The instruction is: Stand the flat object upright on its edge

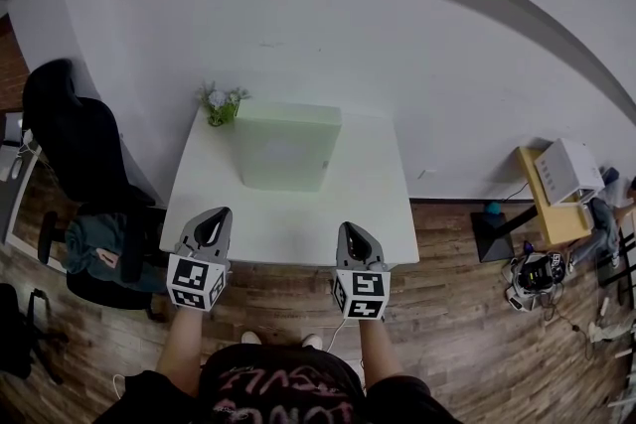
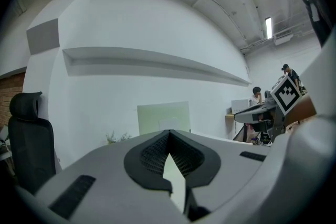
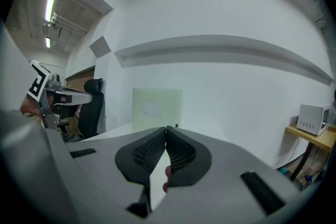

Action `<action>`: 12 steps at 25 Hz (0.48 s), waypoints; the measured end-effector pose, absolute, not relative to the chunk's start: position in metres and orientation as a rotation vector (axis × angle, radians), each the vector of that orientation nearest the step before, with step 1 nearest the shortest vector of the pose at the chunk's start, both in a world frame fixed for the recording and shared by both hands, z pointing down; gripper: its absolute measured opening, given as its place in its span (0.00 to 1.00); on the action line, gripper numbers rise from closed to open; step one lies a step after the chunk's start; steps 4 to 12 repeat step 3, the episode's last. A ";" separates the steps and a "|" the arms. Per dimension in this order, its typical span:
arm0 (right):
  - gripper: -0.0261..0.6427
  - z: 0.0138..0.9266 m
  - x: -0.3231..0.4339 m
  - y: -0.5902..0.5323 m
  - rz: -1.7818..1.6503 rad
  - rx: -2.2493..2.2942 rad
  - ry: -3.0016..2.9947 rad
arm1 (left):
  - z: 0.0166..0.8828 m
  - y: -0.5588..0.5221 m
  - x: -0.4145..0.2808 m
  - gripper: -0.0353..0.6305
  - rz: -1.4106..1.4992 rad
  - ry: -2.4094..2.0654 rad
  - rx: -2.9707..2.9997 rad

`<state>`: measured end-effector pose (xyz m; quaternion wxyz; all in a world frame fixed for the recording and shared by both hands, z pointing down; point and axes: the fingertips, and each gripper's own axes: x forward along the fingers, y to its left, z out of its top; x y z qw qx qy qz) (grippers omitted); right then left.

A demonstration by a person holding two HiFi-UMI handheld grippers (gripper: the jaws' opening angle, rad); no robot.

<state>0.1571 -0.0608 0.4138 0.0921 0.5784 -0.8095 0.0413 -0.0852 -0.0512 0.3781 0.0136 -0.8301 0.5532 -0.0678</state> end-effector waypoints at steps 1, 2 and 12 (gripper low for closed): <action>0.07 0.414 0.156 -0.060 0.122 1.718 -2.404 | 0.378 -0.051 -0.086 0.07 -0.212 1.724 -2.587; 0.07 0.413 0.155 -0.060 0.122 1.718 -2.404 | 0.379 -0.051 -0.087 0.07 -0.211 1.725 -2.589; 0.07 0.413 0.155 -0.059 0.122 1.718 -2.404 | 0.379 -0.050 -0.088 0.07 -0.210 1.725 -2.590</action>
